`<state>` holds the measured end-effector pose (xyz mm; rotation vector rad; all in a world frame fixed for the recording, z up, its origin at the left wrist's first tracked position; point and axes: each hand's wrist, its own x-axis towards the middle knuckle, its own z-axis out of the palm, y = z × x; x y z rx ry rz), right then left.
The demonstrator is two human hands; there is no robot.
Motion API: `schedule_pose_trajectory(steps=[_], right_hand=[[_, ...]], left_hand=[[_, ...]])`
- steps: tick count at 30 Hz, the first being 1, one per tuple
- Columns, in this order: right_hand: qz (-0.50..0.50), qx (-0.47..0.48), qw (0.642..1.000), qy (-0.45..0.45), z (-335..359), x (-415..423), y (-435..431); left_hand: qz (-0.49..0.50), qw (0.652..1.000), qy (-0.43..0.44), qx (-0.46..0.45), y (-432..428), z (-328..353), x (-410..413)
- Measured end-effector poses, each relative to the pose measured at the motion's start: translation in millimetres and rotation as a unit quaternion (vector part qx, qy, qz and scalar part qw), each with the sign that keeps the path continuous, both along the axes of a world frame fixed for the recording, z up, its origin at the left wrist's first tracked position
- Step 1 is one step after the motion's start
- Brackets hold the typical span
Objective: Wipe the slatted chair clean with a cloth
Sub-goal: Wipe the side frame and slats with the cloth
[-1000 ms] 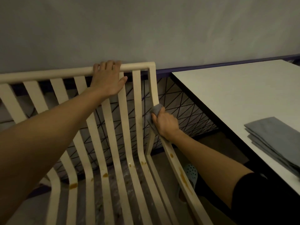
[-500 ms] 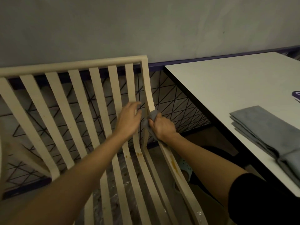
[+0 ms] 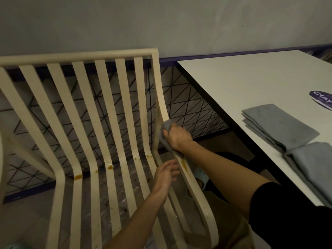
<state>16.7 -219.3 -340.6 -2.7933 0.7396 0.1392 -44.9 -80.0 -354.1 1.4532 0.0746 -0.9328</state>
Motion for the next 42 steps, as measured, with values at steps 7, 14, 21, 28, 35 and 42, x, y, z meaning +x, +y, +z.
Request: schedule_pose_trajectory(steps=[7,14,21,28,35,42], right_hand=[[-0.016,0.005,1.000,-0.008,-7,-12,4],[-0.014,0.013,1.000,-0.012,-8,-31,11],[-0.006,0.035,0.999,0.024,-1,-47,16],[0.006,0.045,0.999,0.019,0,-66,21],[-0.005,0.045,0.999,0.014,2,-82,29],[-0.023,0.031,0.999,0.000,1,-97,36]], left_hand=[[0.020,0.991,0.101,-0.088,14,-7,-16],[0.028,0.979,0.151,-0.136,21,-9,-22],[0.016,0.978,0.156,-0.136,25,-12,-32],[0.009,0.977,0.162,-0.138,31,-14,-38],[0.009,0.976,0.167,-0.139,36,-18,-46],[0.016,0.974,0.181,-0.138,39,-20,-56]])
